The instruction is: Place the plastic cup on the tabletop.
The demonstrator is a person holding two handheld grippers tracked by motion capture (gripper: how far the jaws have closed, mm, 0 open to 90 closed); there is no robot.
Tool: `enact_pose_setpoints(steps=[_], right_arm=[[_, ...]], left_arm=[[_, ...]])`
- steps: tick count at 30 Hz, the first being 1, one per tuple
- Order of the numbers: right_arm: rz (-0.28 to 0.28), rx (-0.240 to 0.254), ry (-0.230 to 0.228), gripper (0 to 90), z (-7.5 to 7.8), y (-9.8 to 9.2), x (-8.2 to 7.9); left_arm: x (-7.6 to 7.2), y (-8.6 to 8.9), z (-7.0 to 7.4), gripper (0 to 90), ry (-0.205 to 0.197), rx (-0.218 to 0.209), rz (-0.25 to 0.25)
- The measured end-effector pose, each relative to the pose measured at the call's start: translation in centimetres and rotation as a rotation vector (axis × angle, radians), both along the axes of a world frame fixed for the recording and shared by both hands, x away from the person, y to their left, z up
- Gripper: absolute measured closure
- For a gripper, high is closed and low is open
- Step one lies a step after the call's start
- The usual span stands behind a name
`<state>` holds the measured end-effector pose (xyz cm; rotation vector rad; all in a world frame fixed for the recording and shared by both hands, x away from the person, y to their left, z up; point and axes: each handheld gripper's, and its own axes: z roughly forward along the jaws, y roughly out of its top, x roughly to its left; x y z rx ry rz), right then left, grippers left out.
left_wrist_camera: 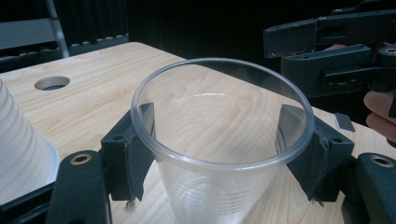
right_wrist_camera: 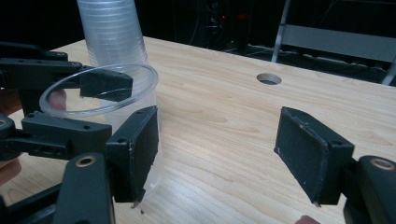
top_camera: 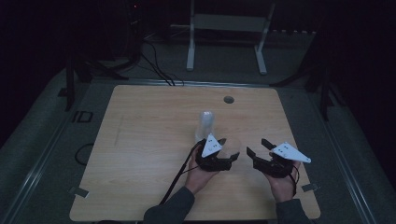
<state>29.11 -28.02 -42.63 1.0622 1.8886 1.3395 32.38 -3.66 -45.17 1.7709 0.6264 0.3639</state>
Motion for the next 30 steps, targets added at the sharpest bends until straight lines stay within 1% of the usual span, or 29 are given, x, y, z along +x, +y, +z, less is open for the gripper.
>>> enact_pose_setpoints(steps=[10, 30], right_arm=[[0.000, 0.000, 0.001, 29.9, 0.0, 0.0, 0.0], [0.000, 0.000, 0.003, 29.9, -0.1, 0.0, 0.0]], left_arm=[[0.0, -0.1, -0.3, 29.2, 0.004, 0.014, -0.005], [0.1, -0.3, -1.1, 28.9, 0.020, 0.023, -0.011]])
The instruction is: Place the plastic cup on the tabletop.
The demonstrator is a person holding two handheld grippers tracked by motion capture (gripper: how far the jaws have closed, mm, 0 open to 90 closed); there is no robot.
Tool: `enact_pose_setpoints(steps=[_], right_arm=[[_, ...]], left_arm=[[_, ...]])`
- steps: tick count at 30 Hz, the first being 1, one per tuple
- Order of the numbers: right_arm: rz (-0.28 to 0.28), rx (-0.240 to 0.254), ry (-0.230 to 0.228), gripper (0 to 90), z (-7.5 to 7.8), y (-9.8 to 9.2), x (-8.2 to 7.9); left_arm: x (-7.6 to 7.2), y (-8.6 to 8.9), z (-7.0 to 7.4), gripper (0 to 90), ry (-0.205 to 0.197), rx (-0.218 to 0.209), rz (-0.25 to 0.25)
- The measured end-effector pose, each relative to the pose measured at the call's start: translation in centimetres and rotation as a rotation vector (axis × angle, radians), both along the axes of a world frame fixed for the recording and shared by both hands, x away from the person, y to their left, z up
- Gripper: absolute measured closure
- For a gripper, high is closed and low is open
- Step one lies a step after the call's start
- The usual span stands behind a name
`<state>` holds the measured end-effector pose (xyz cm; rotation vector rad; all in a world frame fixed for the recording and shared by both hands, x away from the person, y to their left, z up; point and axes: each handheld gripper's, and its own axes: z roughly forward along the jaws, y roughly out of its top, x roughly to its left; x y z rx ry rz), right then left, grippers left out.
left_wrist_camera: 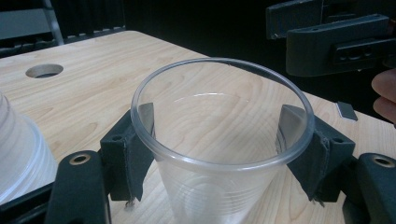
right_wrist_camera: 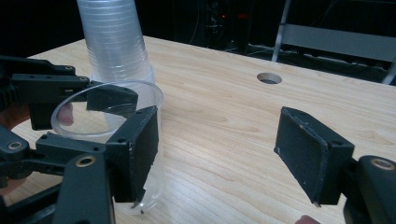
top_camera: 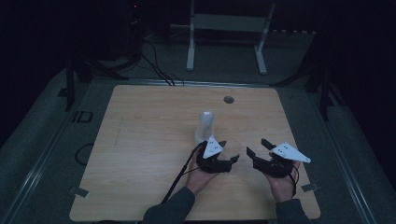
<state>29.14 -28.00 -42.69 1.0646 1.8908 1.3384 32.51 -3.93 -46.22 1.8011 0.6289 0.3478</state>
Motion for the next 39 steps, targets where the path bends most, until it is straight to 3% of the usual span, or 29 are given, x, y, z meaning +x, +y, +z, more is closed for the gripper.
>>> enact_pose_setpoints(steps=[39], right_arm=[[-0.005, 0.002, -0.001, 29.9, 0.0, -0.1, 0.0]], left_arm=[[0.1, -0.5, -1.7, 28.1, 0.027, 0.032, -0.019]])
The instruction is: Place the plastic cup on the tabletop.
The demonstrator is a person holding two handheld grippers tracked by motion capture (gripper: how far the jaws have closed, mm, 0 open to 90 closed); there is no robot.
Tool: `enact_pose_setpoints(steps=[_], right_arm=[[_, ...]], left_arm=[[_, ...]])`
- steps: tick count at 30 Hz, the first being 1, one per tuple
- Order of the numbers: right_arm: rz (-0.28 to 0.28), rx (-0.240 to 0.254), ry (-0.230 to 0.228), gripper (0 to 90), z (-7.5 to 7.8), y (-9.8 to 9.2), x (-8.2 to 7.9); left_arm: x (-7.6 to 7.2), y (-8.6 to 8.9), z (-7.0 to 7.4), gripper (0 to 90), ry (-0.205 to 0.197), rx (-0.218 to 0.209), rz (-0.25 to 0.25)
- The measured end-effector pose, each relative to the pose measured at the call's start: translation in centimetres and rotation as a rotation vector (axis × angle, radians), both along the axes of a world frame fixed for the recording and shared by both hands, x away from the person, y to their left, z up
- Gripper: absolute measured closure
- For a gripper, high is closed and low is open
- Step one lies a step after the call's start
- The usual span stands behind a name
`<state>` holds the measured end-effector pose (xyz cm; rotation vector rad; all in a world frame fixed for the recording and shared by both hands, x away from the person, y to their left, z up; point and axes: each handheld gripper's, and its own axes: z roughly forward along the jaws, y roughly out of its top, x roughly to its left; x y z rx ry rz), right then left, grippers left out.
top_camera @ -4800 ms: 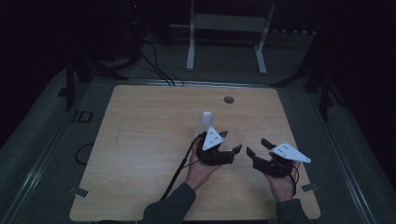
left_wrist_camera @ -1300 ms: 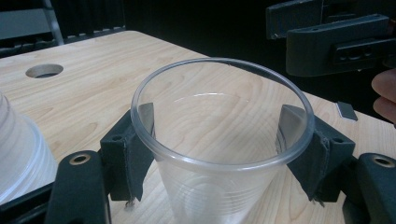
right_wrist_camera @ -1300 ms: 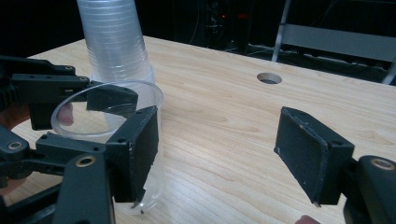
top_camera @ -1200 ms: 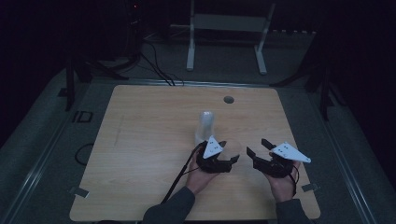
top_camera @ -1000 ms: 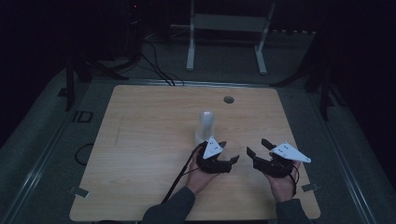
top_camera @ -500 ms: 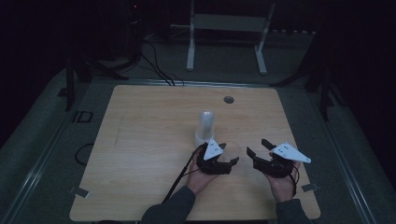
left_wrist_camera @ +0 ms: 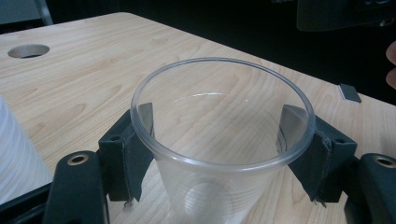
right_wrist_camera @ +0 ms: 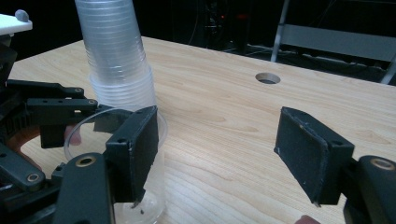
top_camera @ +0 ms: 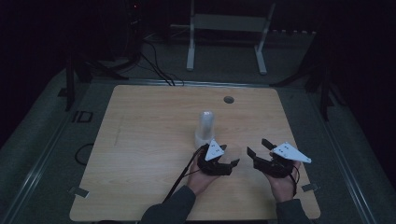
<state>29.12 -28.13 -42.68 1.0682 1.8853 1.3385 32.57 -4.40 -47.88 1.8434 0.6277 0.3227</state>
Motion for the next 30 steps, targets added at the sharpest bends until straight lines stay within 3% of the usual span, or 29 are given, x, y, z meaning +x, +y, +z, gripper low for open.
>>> enact_pose_setpoints(steps=[13, 21, 30], right_arm=[[0.000, -0.002, -0.001, 29.9, -0.03, 0.00, 0.01], [0.004, -0.007, 0.001, 29.9, -0.07, 0.08, 0.04], [0.002, -0.006, 0.001, 29.9, -0.06, 0.05, 0.04]], left_arm=[[0.06, -0.15, -0.26, 25.4, 0.018, 0.026, -0.006], [0.26, -0.28, -0.49, 14.8, 0.062, 0.041, -0.026], [-0.05, -0.22, -0.31, 14.5, 0.046, 0.044, -0.032]])
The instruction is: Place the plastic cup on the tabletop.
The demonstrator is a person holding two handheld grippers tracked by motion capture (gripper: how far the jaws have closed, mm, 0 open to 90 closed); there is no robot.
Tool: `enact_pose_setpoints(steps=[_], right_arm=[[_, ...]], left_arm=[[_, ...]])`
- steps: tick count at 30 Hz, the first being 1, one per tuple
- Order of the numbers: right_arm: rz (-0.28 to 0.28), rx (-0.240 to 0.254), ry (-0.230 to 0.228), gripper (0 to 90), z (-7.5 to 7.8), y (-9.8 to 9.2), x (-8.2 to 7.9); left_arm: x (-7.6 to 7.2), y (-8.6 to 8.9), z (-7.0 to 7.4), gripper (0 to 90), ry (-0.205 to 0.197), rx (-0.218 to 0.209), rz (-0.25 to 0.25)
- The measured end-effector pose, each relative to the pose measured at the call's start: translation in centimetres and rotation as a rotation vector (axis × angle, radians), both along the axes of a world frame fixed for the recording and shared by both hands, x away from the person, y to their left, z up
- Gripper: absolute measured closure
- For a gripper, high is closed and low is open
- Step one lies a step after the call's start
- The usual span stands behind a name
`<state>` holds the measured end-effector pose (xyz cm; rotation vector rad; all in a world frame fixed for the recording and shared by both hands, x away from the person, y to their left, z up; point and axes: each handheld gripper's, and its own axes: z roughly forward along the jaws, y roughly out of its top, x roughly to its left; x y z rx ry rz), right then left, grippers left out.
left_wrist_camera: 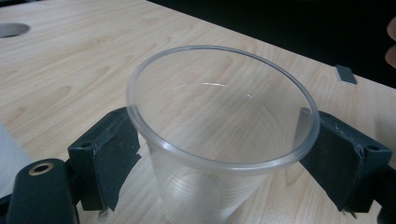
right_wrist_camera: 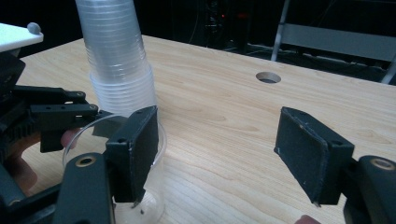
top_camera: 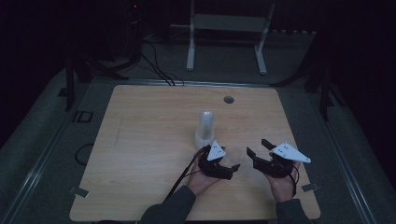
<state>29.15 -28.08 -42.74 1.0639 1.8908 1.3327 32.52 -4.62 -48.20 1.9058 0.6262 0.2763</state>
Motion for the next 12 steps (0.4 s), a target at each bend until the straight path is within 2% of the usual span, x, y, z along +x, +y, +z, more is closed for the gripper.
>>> enact_pose_setpoints(steps=[4, 12], right_arm=[[-0.001, 0.001, -0.001, 29.9, 0.02, -0.03, 0.01], [0.000, 0.000, 0.002, 29.9, -0.02, 0.01, 0.09]], left_arm=[[-0.02, 0.26, 0.04, 14.4, -0.006, -0.004, 0.015], [-0.19, 0.58, 0.11, 14.4, -0.013, -0.010, 0.014]])
